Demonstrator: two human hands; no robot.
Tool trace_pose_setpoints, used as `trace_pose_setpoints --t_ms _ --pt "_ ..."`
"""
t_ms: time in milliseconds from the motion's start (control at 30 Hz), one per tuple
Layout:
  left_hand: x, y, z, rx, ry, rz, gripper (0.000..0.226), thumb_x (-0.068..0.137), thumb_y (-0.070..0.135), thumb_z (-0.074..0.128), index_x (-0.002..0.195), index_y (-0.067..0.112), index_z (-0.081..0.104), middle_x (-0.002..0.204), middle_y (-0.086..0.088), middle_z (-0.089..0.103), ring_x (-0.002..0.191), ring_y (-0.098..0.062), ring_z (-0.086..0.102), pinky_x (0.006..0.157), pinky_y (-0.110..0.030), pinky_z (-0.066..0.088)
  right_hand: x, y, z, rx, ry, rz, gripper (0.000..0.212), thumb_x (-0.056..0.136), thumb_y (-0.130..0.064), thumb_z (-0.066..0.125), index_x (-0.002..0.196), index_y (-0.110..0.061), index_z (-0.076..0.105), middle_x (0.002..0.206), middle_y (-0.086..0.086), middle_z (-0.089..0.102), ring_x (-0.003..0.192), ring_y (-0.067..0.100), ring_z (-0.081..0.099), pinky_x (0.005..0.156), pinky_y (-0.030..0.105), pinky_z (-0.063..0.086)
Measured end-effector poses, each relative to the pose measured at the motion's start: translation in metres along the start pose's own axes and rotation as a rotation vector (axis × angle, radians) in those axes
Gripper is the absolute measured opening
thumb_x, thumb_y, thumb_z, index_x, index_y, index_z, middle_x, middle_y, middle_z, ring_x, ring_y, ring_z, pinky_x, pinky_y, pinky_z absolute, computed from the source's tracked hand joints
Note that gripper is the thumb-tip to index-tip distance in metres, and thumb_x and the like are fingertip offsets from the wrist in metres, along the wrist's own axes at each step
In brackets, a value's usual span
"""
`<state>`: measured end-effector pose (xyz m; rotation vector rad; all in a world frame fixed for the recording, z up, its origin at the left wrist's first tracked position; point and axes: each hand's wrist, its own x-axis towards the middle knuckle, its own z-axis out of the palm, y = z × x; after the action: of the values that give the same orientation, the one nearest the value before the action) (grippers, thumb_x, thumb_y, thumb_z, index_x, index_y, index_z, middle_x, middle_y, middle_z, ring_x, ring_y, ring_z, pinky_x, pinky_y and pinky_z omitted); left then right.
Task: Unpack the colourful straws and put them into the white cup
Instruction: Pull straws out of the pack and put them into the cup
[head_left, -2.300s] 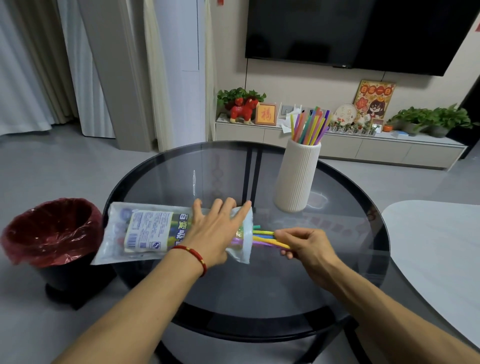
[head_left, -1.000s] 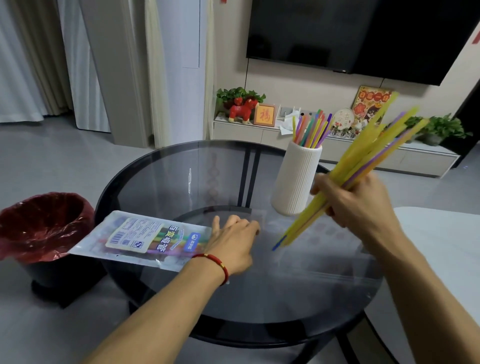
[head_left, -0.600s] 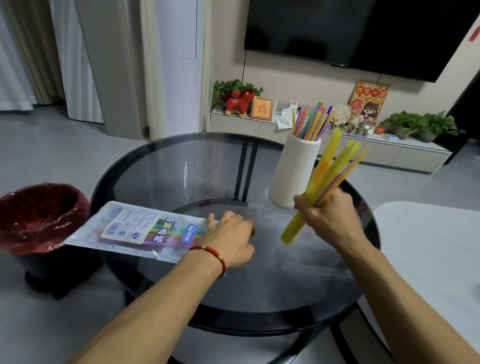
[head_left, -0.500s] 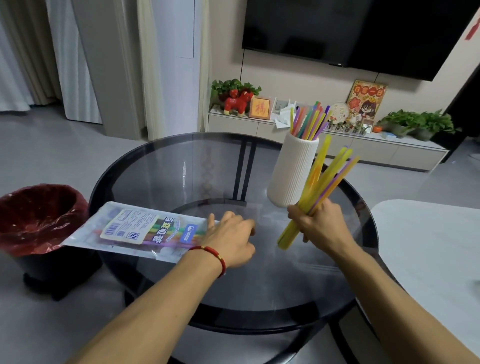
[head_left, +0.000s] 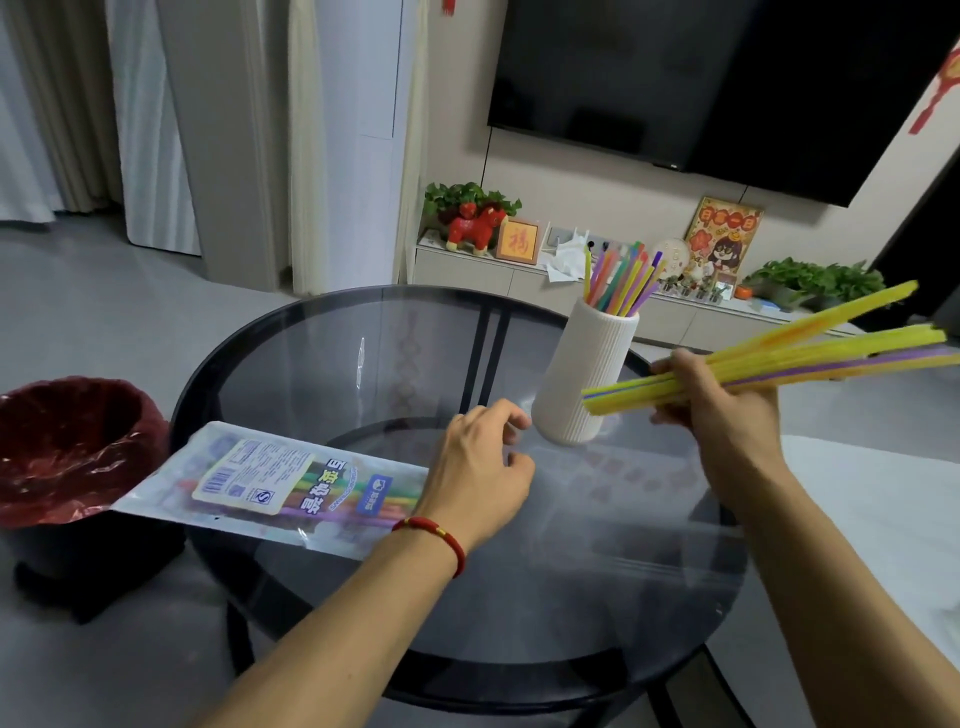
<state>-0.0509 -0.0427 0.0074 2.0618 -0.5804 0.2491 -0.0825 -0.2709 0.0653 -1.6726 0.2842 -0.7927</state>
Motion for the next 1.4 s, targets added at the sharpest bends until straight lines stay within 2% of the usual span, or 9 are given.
trace_pose_setpoints --t_ms 133,267,400,567,733,833,1033,1233,1400 --pt "0.003 -0.001 -0.001 -0.018 0.001 -0.012 0.031 0.085 0.008 0.058 0.11 0.027 0.058 0.103 0.009 0.06 0.102 -0.01 0.053 0.083 -0.023 0.045 0.049 -0.045 0.003 0.075 0.098 -0.125 0.025 0.087 -0.028 0.072 0.066 -0.019 0.079 0.068 -0.001 0.078 0.058 0.02 0.074 0.051 0.03 0.062" --pt "0.005 -0.003 0.0 -0.048 0.011 -0.007 0.034 0.083 0.006 0.058 0.109 0.028 0.057 0.104 0.011 0.059 0.103 -0.007 0.052 0.082 -0.017 0.043 0.087 -0.061 0.016 -0.046 0.168 -0.199 0.02 0.087 -0.023 0.068 0.07 -0.014 0.072 0.064 0.001 0.074 0.055 0.022 0.073 0.051 0.035 0.063" --pt "0.006 -0.003 0.001 -0.049 0.006 -0.012 0.036 0.082 0.005 0.056 0.109 0.029 0.055 0.104 0.012 0.058 0.104 -0.007 0.051 0.087 -0.024 0.047 0.106 -0.055 0.032 -0.24 0.126 -0.165 0.019 0.091 -0.023 0.067 0.075 -0.014 0.071 0.071 0.007 0.076 0.057 0.023 0.078 0.053 0.036 0.065" --pt "0.006 -0.002 0.001 -0.05 0.007 0.002 0.037 0.082 0.006 0.055 0.108 0.032 0.052 0.102 0.015 0.056 0.103 -0.004 0.048 0.084 -0.02 0.044 0.119 -0.063 0.049 -0.393 0.066 -0.191 0.026 0.085 -0.022 0.064 0.087 0.001 0.075 0.074 0.015 0.078 0.048 0.02 0.075 0.049 0.038 0.064" --pt "0.003 -0.003 0.0 -0.035 -0.033 -0.004 0.037 0.085 0.008 0.056 0.109 0.035 0.048 0.105 0.015 0.054 0.104 -0.003 0.048 0.08 -0.016 0.042 0.121 -0.077 0.054 -0.467 0.061 -0.232 0.016 0.085 -0.019 0.063 0.078 -0.007 0.07 0.074 0.016 0.077 0.048 0.024 0.075 0.052 0.044 0.066" --pt "0.004 -0.003 -0.001 -0.04 -0.036 -0.008 0.038 0.086 0.008 0.056 0.109 0.037 0.046 0.107 0.014 0.054 0.104 -0.003 0.048 0.076 -0.01 0.037 0.12 -0.078 0.055 -0.483 0.082 -0.274 0.023 0.089 -0.023 0.062 0.076 -0.007 0.073 0.073 0.017 0.077 0.046 0.02 0.073 0.052 0.04 0.065" --pt "0.002 0.0 0.0 -0.017 -0.044 -0.02 0.039 0.087 0.01 0.056 0.114 0.036 0.046 0.109 0.014 0.053 0.108 -0.006 0.048 0.086 -0.023 0.047 0.116 -0.074 0.061 -0.578 0.025 -0.293 0.026 0.089 -0.018 0.063 0.078 0.002 0.076 0.064 0.021 0.074 0.036 0.013 0.065 0.038 0.023 0.053" --pt "0.002 -0.001 0.0 -0.016 -0.048 -0.014 0.039 0.087 0.009 0.056 0.114 0.035 0.046 0.108 0.015 0.053 0.107 -0.004 0.046 0.083 -0.019 0.044 0.118 -0.074 0.064 -0.555 0.049 -0.219 0.026 0.087 -0.011 0.06 0.08 0.012 0.07 0.063 0.021 0.073 0.041 0.024 0.072 0.05 0.049 0.064" --pt "0.002 -0.001 0.0 -0.014 -0.059 -0.007 0.039 0.087 0.009 0.056 0.115 0.034 0.046 0.107 0.014 0.053 0.105 -0.004 0.047 0.084 -0.021 0.046 0.118 -0.073 0.066 -0.523 0.172 -0.077 0.021 0.086 -0.019 0.062 0.08 0.001 0.061 0.084 0.023 0.076 0.059 0.032 0.077 0.061 0.047 0.067"
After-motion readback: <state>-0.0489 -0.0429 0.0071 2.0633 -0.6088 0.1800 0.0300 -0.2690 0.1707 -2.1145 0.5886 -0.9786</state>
